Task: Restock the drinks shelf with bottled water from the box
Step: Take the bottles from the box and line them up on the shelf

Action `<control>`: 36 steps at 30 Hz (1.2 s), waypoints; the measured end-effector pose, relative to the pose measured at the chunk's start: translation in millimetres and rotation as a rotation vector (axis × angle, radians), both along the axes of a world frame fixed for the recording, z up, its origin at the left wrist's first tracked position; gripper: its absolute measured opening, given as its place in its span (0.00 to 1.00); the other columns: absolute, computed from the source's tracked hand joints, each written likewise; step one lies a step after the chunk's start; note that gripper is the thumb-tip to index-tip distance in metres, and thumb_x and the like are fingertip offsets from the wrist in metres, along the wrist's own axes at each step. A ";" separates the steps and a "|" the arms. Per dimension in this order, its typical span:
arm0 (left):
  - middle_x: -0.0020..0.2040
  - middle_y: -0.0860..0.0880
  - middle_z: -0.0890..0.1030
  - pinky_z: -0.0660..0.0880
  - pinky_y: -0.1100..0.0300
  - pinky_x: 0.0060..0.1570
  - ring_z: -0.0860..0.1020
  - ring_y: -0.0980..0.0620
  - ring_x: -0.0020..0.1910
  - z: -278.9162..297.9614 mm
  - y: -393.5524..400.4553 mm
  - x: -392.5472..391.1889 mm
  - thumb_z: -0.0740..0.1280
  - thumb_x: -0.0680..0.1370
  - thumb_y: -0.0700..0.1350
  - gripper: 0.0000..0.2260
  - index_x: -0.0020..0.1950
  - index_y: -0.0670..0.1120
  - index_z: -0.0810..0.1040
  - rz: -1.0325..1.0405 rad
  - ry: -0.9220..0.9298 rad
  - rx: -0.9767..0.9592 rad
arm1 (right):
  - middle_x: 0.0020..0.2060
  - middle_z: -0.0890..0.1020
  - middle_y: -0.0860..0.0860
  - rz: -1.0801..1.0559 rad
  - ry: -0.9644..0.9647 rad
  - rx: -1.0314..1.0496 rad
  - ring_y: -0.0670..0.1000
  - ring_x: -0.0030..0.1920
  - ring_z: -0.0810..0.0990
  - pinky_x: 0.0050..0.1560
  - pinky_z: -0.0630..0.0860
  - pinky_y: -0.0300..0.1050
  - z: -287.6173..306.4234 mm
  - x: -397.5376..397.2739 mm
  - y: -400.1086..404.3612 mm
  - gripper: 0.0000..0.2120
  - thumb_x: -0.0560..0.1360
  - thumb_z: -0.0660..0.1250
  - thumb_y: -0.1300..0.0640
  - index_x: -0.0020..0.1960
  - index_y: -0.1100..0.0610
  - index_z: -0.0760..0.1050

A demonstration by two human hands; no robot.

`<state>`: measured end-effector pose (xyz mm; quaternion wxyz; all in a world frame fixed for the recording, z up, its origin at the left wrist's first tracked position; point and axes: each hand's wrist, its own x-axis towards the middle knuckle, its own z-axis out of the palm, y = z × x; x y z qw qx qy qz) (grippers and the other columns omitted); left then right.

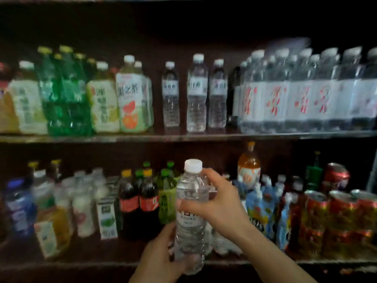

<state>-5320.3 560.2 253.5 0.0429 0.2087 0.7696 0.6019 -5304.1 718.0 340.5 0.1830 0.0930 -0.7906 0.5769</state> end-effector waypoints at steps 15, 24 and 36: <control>0.46 0.64 0.78 0.72 0.77 0.39 0.73 0.80 0.39 256.0 134.4 -102.6 0.76 0.69 0.41 0.22 0.56 0.60 0.73 0.061 0.019 0.050 | 0.42 0.80 0.40 -0.240 -0.082 0.264 0.37 0.41 0.78 0.36 0.73 0.29 283.6 -88.9 104.8 0.30 0.62 0.80 0.49 0.59 0.48 0.70; 0.43 0.54 0.81 0.76 0.60 0.42 0.79 0.62 0.43 237.6 181.0 -158.7 0.72 0.67 0.40 0.15 0.51 0.52 0.76 0.234 0.051 -0.060 | 0.46 0.81 0.51 -0.386 -0.223 0.578 0.52 0.48 0.80 0.37 0.68 0.35 276.1 -145.8 118.6 0.18 0.69 0.73 0.57 0.57 0.56 0.72; 0.48 0.53 0.70 0.67 0.75 0.31 0.73 0.60 0.40 231.7 204.1 -215.9 0.70 0.73 0.43 0.14 0.51 0.53 0.66 0.090 -0.003 -0.168 | 0.59 0.76 0.59 -0.464 -0.378 0.507 0.61 0.61 0.75 0.60 0.73 0.54 281.5 -192.7 105.4 0.21 0.75 0.64 0.63 0.65 0.61 0.63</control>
